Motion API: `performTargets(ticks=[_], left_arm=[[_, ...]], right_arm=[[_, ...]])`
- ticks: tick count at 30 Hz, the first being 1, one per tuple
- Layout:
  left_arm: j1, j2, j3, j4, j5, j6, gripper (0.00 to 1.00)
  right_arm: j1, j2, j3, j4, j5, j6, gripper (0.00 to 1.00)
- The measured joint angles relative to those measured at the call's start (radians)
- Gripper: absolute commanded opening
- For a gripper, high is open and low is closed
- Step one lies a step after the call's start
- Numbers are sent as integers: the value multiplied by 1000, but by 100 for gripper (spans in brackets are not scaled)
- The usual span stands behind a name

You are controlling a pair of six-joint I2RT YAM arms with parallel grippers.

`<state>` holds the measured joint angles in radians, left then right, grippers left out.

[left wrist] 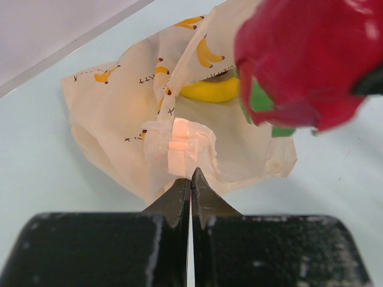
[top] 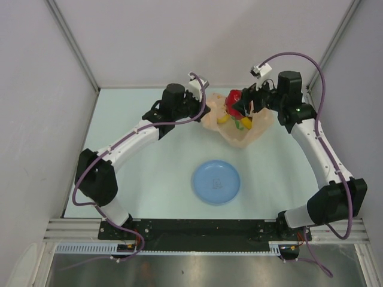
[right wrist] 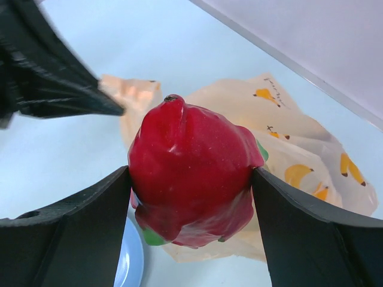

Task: Take the fake fruits out of the plastic bag
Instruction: Take out the fake fruit from the plastic bag, then place the fake fruit on the plate.

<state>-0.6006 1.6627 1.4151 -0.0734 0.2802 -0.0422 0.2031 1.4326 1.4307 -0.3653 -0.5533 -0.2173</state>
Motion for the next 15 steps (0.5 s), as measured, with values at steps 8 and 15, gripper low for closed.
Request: performTargets(ticks=[8,15], left_arm=[[0,-6,-29,-11,-6,6,0],[0,-63,-79,-29,24,-14,0]], right_arm=[[145,-148,0,-206,32,-132,19],[420,-246,-26,-409,127,-230,19]])
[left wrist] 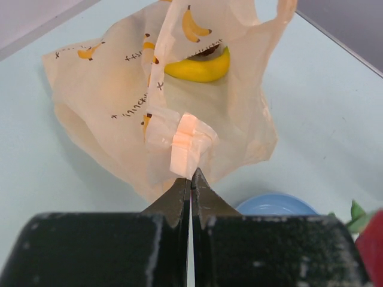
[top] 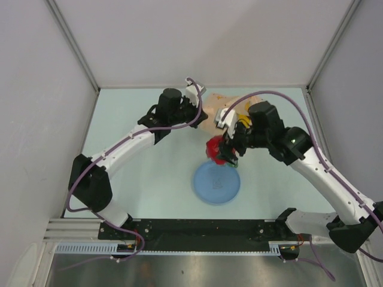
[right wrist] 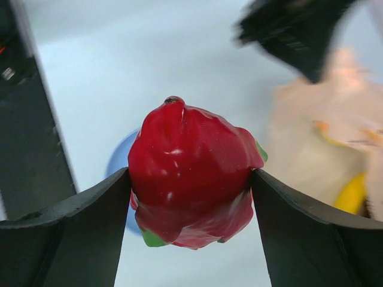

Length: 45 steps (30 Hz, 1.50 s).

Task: Take the fake fruits out of the plastic bag
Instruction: Place the fake fruit on the plate.

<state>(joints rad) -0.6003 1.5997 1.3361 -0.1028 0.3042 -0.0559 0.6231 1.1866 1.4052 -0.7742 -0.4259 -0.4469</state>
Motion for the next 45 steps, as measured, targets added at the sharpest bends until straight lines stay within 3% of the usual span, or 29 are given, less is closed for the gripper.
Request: performTargets(ticks=[4,13,21,35,43,44,45], left_arm=[[0,-30,-24,5,16,-16,0],[0,-106,-113,19,41,-41,0],[0,-206,-185,26,40,-34,0],[0,-276,-265,34,44,-30,0],[0,-304,-294,34,44,-30,0],[1,-307,-295,33,44,-30,0],[2,-309,-295,34,43,-30,0]], right_arm=[[145,-1,-79,-47,59,-19,19],[282,110,-166,-53,258,-153,18],[469,172,-307,97,440,-318,14],[517,271,-379,329,595,-529,13],[539,318,-386,392,627,-584,24],[544,314,-386,393,636,-580,27],[548,305,-385,386,644,-574,35]])
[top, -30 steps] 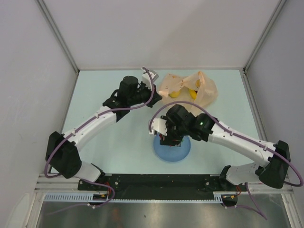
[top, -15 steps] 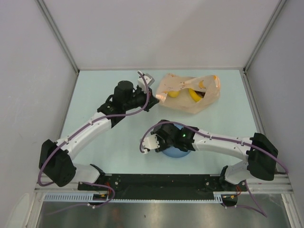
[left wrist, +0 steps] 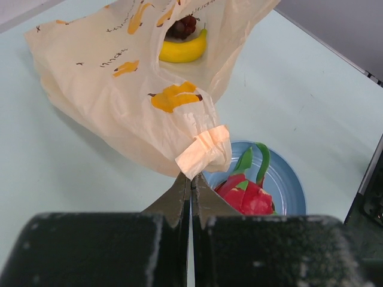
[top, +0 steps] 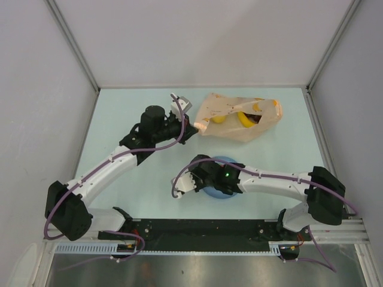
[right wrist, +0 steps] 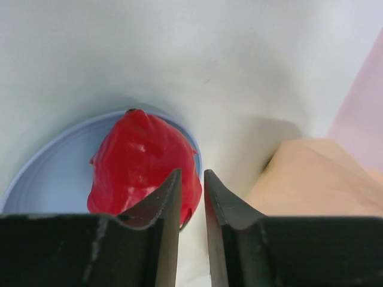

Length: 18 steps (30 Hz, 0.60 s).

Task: Take the fake fruits out of the plastic bag
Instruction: Place the fake fruit on the plate, then adjust the fake fruit on the plate.

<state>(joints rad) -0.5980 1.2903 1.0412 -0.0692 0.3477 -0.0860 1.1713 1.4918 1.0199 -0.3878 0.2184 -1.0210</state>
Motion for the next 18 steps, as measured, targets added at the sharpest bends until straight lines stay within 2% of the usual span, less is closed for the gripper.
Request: performTargets(ticks=[1,2,4,5,6,10,14,18], left_arm=[[3,-3,0,0,0,0,0],[3,-6,0,0,0,0,0],[10,-13,0,0,3,-1,0],[14,-15,0,0,5,-2,0],[19,-17,0,0,5,-2,0],[37,-19,0,-1,8,-2,0],[44,-19,0,-6,16,-3,0],[47,-19,0,-9,24,-3,0]], right_arm=[[4,-16,3,-15,6,21,40],[5,-32,6,-29,8,38,53],[6,-85,24,-85,4,85,71],[0,-120,36,-123,-16,111,86],[-7,-161,46,-163,-37,136,97],[-124,-289,77,-304,-184,242,100],[-342,-267,88,-386,-318,311,99],[-464,-162,87,-409,-405,303,86]])
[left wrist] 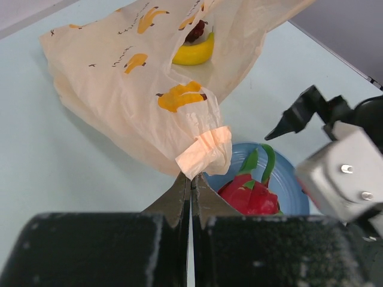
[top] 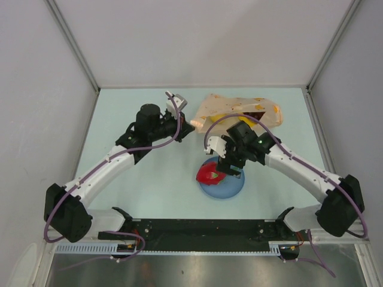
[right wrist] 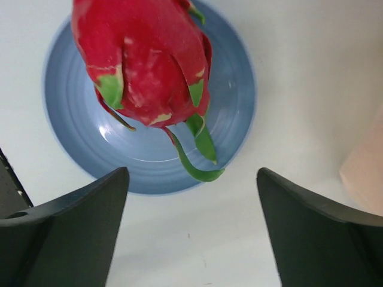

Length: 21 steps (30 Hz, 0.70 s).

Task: Take the fake fruits out of the plastic bag
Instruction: Adjust the fake fruit on the plate.

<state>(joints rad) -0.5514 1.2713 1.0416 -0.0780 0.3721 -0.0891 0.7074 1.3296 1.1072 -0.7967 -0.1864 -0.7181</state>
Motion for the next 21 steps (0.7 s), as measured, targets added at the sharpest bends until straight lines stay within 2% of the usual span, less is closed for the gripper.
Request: performTargets(ticks=[4,7,12,15,16,18,20,21], left_arm=[[11,2,8,-10,3,0,0],[20,10,21,-14,5,0,0],[32,25,30,-14,6,-1,0],[38,29,30,-13,6,-1,0],[40,31,30,-14,6,-1,0],[45,37,31,-13,6,-1,0],[50,47,32,-13,6,-1,0],[51,53,34,-13,6,-1,0]], right_arm=[[-42,85,-5,5,-56,-61,82],[-58,109,-35,20,-76,-133,72],[-78,163,-89,62,-79,-216,63],[-85,197,-121,102,-69,-264,44],[-86,203,-129,114,-65,-280,28],[-85,216,-142,140,-53,-310,17],[-73,217,-146,167,-30,-327,10],[-64,216,-146,183,-18,-334,1]])
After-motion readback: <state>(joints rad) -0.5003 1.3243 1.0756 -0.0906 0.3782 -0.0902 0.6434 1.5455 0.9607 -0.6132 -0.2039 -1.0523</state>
